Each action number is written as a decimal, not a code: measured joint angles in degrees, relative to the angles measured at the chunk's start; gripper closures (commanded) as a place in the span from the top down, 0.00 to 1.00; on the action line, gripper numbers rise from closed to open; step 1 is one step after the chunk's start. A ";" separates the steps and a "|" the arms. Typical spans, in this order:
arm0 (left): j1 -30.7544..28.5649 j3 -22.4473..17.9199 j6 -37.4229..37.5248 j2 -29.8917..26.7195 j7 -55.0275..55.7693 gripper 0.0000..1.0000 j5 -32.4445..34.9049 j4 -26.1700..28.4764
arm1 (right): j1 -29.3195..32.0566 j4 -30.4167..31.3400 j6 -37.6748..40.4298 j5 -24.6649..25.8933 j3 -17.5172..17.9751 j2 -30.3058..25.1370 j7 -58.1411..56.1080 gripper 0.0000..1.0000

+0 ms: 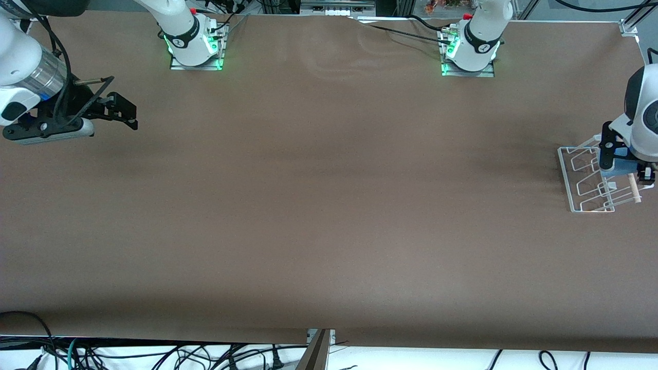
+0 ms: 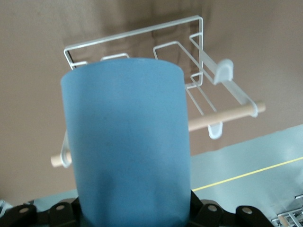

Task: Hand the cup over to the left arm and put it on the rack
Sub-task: 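Lower the cup onto the wire rack with the left gripper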

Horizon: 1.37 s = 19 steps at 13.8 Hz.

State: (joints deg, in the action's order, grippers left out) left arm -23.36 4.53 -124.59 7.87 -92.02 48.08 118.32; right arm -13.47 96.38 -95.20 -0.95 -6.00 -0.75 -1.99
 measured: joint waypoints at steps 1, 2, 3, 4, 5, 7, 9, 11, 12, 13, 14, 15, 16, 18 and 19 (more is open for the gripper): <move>-0.07 0.00 0.02 -0.91 0.00 0.00 0.77 0.45 | 0.00 -0.46 0.28 0.06 -0.01 0.09 0.00 1.00; -0.13 0.00 0.02 -1.54 0.00 0.00 1.27 0.84 | 0.00 -0.93 0.32 0.25 -0.08 0.16 0.00 1.00; -0.18 0.00 0.02 -2.03 -0.01 0.00 2.05 1.29 | 0.01 -1.37 0.34 0.54 -0.29 0.24 0.00 1.00; -0.20 0.00 0.02 -2.39 -0.01 0.00 3.30 1.74 | 0.03 -1.64 0.36 0.71 -0.57 0.31 0.00 1.00; -0.20 0.00 0.02 -2.54 -0.01 0.00 4.61 2.05 | 0.04 -1.80 0.37 0.79 -0.79 0.42 0.00 1.00; -0.22 0.00 0.02 -2.57 0.02 0.00 7.82 2.43 | 0.05 -2.14 0.44 0.80 -0.91 0.74 0.00 1.00; -0.22 0.02 -0.02 -2.58 0.60 0.00 12.18 2.72 | 0.01 -2.53 1.47 0.85 -0.88 1.21 -0.03 1.00; -0.22 0.06 -0.55 -2.58 1.88 0.00 15.42 3.61 | -0.17 -2.77 2.96 0.86 -0.70 1.33 -0.03 1.00; -0.22 0.07 -1.21 -2.58 2.97 0.00 16.90 4.39 | -0.23 -2.85 4.17 0.86 -0.56 1.33 -0.03 1.00; -0.22 0.10 -1.54 -2.57 4.25 0.00 17.70 5.23 | -0.25 -2.91 5.18 0.86 -0.39 1.32 -0.03 1.00; -0.22 0.12 -1.88 -2.57 5.70 0.00 18.55 6.09 | -0.26 -2.98 5.73 0.86 -0.26 1.32 -0.03 1.00; -0.22 0.13 -2.67 -2.56 7.25 0.00 20.01 6.89 | -0.27 -3.07 5.96 0.86 -0.19 1.32 -0.03 1.00; -0.21 0.14 -3.47 -2.56 9.21 0.00 22.14 7.63 | -0.29 -3.13 6.06 0.96 -0.15 1.32 -0.03 1.00; -0.19 0.18 -4.63 -2.55 12.27 0.00 24.95 8.90 | -0.30 -3.13 6.11 1.95 -0.12 1.33 -0.03 1.00; -0.19 0.19 -5.42 -2.54 13.26 0.00 25.81 9.53 | -0.30 -3.13 6.11 2.06 -0.11 1.34 -0.03 1.00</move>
State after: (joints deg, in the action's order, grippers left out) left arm -23.54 4.72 -130.01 5.32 -78.77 73.89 127.85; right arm -13.78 93.25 -89.09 1.11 -6.12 0.59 -2.02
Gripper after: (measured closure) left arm 0.344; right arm 0.000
